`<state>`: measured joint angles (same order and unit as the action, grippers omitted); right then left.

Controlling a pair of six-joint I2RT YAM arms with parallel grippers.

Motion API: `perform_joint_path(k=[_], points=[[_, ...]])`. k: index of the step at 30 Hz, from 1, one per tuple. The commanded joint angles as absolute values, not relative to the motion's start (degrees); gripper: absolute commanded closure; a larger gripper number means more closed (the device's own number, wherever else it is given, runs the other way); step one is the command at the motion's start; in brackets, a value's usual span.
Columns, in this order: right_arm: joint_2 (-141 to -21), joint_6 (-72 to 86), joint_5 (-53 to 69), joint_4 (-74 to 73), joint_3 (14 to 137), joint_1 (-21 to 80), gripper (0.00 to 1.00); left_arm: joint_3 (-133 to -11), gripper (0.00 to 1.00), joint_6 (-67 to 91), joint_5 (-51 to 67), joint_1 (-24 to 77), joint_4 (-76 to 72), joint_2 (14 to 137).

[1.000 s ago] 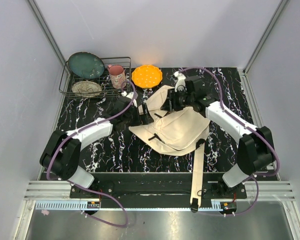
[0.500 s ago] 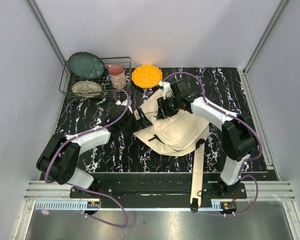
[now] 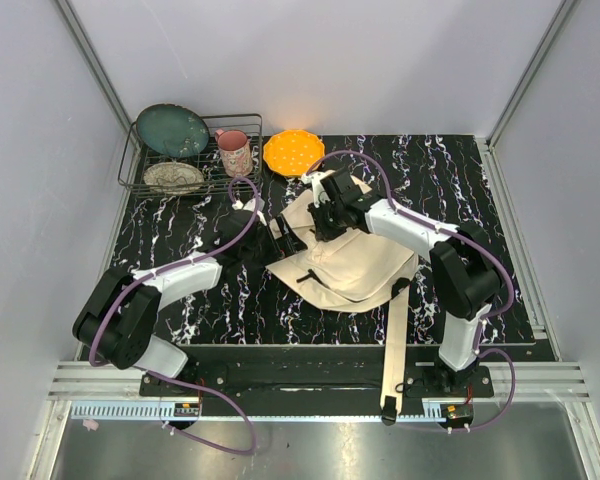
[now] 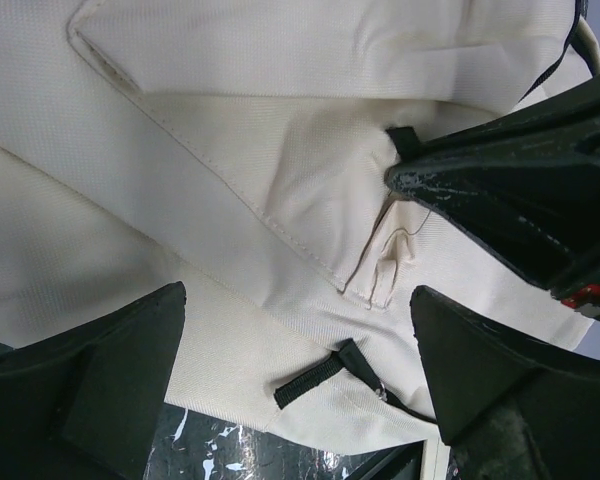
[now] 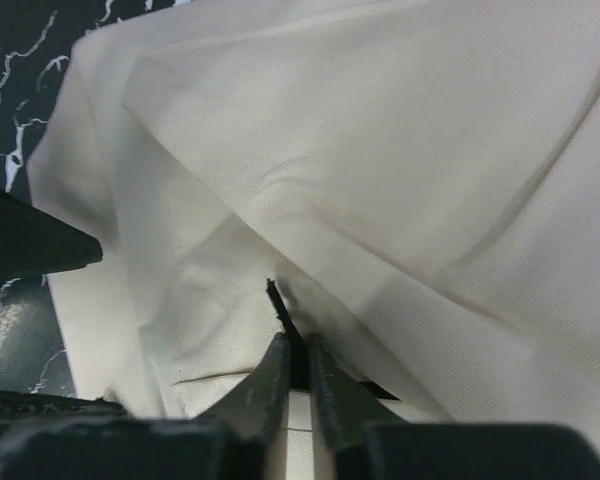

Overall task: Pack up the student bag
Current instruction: Zip the student bag at the center of the board.

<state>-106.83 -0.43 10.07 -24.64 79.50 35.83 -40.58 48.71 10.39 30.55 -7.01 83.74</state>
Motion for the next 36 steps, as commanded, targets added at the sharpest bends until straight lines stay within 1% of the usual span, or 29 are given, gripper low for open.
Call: perform_joint_path(k=[1, 3, 6, 11, 14, 18, 20, 25, 27, 30, 31, 32, 34, 35, 36], points=[[-108.5, -0.5, 4.0, -24.3, 80.8, 36.3, 0.93, -40.6, 0.01, 49.0, 9.2, 30.8, -9.1, 83.4], [-108.2, -0.4, 3.3, -23.8, 80.6, 36.3, 1.0, -39.8, 0.01, 49.7, 8.9, 30.8, -9.0, 83.1], [-107.1, -0.4, 3.5, -22.6, 79.7, 36.3, 1.0, -39.1, 0.01, 51.4, 6.9, 30.8, -6.5, 82.5], [-105.6, 1.7, 4.3, -21.2, 78.7, 36.3, 1.0, -38.6, 0.01, 57.1, 0.1, 31.6, 4.9, 78.3], [-105.1, 1.8, 4.3, -21.1, 78.6, 36.3, 1.0, -36.1, 0.01, 60.0, -2.0, 32.1, 6.4, 74.6], [-104.5, 2.1, 4.5, -21.3, 78.8, 36.3, 1.0, -35.6, 0.01, 62.4, -2.9, 31.9, 9.1, 72.7], [-103.8, 2.4, 4.6, -21.1, 78.6, 36.3, 1.0, -35.2, 0.01, 62.4, -3.3, 31.9, 8.1, 72.4], [-102.2, 3.5, 6.0, -19.3, 77.1, 36.3, 1.0, -37.1, 0.01, 62.8, 1.6, 32.1, -3.4, 82.9], [-101.3, 3.6, 6.2, -18.9, 76.7, 36.3, 1.0, -37.8, 0.02, 63.4, 1.3, 32.3, -6.8, 86.0], [-100.5, 3.9, 5.7, -18.4, 75.8, 36.2, 1.0, -37.0, 0.13, 64.6, 0.7, 32.2, -13.7, 88.1], [-100.3, 4.0, 5.6, -18.2, 75.6, 36.3, 1.0, -36.5, 0.25, 64.9, 0.6, 32.2, -15.4, 88.3], [-99.9, 4.0, 5.7, -18.2, 75.2, 36.3, 1.0, -36.3, 0.3, 65.0, 0.6, 31.8, -16.6, 88.5], [-99.8, 4.2, 5.9, -18.2, 75.1, 36.3, 1.0, -36.6, 0.38, 65.0, 0.3, 31.7, -18.5, 89.2], [-99.7, 4.3, 5.7, -18.1, 74.8, 36.3, 1.0, -36.9, 0.51, 65.0, 0.3, 31.6, -18.9, 89.5], [-99.5, 4.4, 5.5, -18.0, 74.6, 36.2, 1.0, -37.2, 0.57, 65.0, 0.4, 31.6, -19.2, 90.2]])
